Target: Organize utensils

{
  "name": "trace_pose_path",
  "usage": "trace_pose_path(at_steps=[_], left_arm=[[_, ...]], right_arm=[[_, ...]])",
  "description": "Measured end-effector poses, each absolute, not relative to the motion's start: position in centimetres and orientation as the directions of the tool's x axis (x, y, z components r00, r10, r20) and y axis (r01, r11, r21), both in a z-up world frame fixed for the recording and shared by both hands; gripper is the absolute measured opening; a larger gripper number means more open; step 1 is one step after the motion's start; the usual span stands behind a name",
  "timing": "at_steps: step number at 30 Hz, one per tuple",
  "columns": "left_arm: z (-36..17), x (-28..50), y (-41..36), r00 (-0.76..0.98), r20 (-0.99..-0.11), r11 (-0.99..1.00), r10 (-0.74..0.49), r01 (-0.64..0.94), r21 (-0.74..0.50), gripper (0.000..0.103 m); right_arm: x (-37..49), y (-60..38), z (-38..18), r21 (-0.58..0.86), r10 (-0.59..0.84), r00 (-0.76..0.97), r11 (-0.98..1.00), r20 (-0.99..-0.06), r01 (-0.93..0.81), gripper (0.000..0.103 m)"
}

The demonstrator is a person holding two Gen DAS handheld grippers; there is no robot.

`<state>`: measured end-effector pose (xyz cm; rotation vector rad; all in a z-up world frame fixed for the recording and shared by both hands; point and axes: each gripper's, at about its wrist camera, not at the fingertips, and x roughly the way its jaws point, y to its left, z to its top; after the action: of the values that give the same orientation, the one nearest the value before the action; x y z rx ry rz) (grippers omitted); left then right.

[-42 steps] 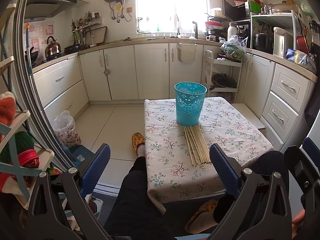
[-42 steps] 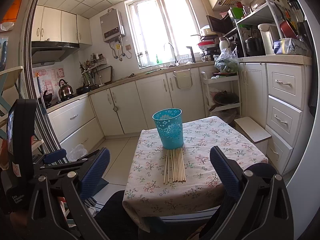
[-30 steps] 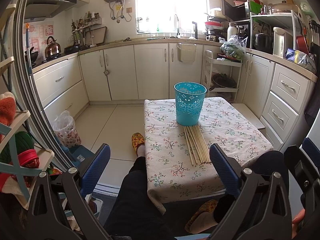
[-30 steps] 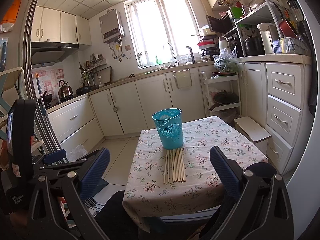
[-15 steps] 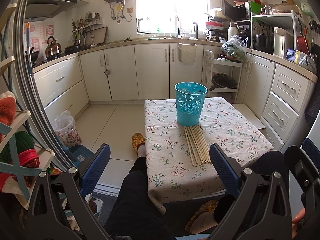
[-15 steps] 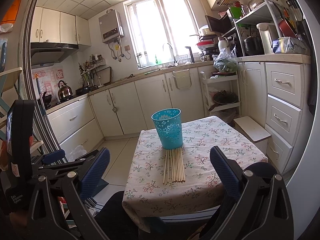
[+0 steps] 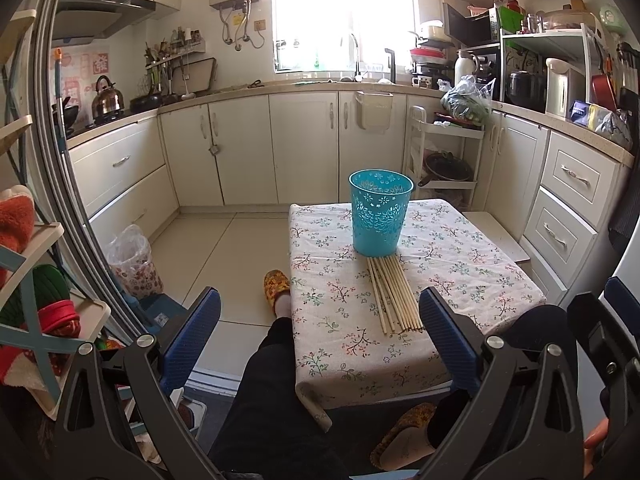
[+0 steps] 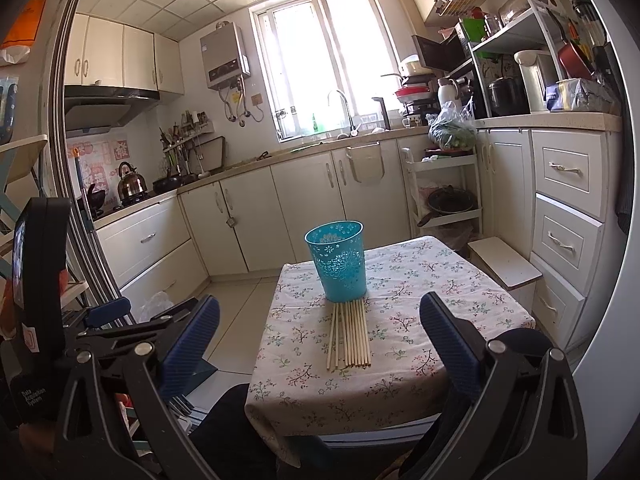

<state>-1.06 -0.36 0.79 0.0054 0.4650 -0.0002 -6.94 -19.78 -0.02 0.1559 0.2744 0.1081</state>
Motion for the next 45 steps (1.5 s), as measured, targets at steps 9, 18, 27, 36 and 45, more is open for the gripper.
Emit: trace_pose_path(at_steps=[9, 18, 27, 36, 45], left_arm=[[-2.2, 3.0, 1.2, 0.765, -0.635, 0.991, -0.104, 0.027, -0.13, 0.095], [-8.1, 9.1, 2.2, 0.618, -0.785, 0.998, -0.045, -0.002, -0.058, 0.095], [-12.6, 14.7, 3.2, 0.529, -0.848, 0.996, -0.032, -0.054, -0.071, 0.095], [-15.2, 18.6, 2.1, 0.479, -0.876, 0.995, -0.051, -0.049, -0.084, 0.095], [-16.3, 22.3, 0.4, 0.483, -0.875, 0.997, -0.041, -0.033, -0.065, 0.095]], right_arm=[[-1.6, -21.7, -2.0, 0.198, 0.109, 0.914, 0.98, -0.392, -0.032, 0.096], [12.4, -23.7, -9.5, 0.139, 0.11, 0.744, 0.99, -0.659, -0.024, 0.068], [24.3, -23.1, -15.5, 0.119, 0.124, 0.628, 0.992, -0.768, -0.049, 0.035], [28.4, -22.1, -17.5, 0.095, 0.12, 0.592, 0.993, -0.797, -0.073, 0.029], [29.0, -21.6, -17.5, 0.016, 0.104, 0.568, 0.987, -0.817, -0.158, 0.025]])
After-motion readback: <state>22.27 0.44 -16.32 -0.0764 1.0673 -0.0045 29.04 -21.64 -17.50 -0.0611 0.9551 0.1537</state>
